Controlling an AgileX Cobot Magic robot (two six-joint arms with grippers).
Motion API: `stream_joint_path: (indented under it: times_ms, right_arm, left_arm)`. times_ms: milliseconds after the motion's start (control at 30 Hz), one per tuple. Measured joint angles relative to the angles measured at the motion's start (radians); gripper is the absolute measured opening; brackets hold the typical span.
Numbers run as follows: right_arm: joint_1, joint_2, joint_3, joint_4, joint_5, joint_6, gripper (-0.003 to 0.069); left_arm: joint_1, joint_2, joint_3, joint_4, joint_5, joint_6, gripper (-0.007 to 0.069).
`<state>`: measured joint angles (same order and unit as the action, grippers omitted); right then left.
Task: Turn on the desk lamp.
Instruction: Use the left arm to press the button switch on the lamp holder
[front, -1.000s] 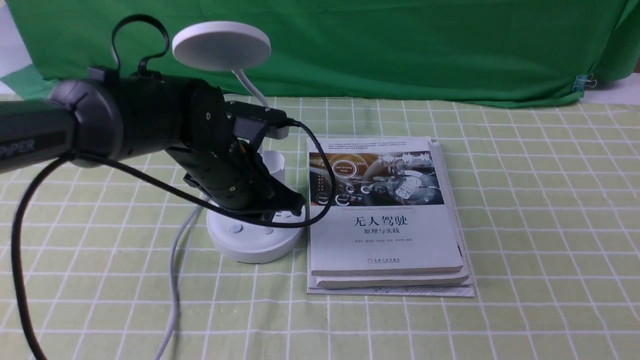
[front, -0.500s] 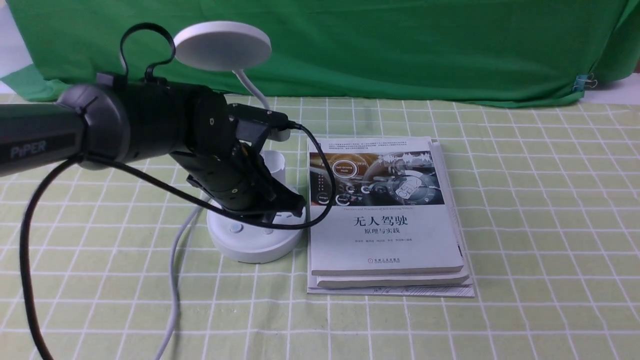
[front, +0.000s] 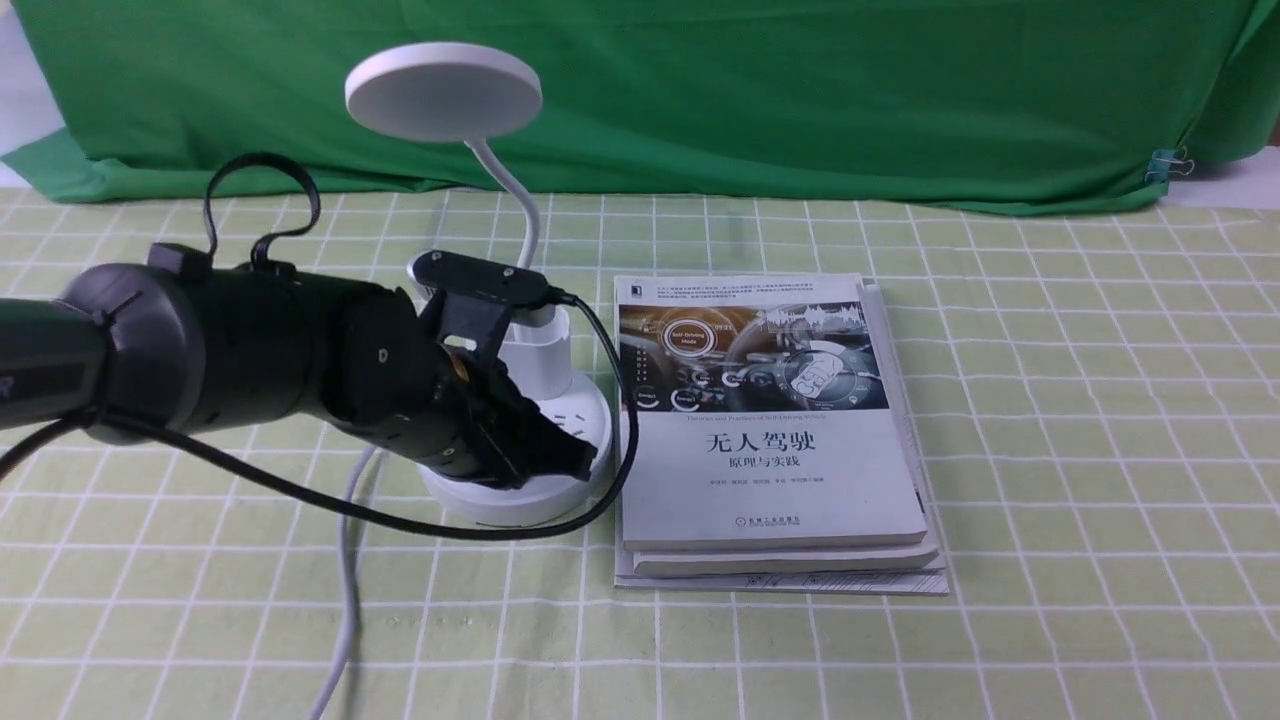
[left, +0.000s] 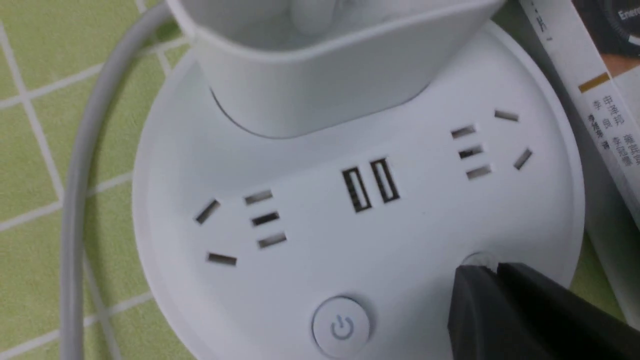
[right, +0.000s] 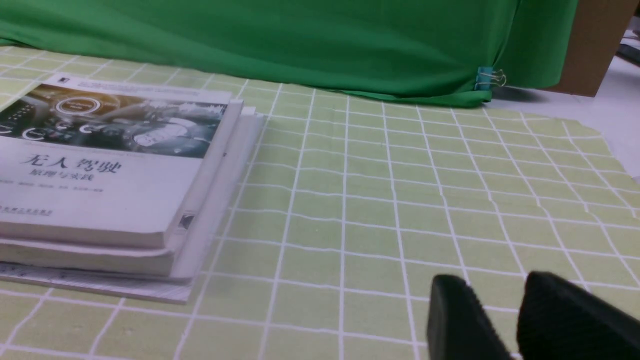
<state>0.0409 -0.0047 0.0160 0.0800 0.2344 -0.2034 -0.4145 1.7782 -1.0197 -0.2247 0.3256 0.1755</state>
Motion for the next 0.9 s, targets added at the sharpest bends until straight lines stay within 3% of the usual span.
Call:
stream_joint_path:
  times_ms: [900]
  right_arm:
    - [0.000,0.000,0.000,0.000,0.000,0.000,0.0245]
  left_arm:
    - [-0.001,0.053,-0.079,0.002,0.064,-0.009,0.0019]
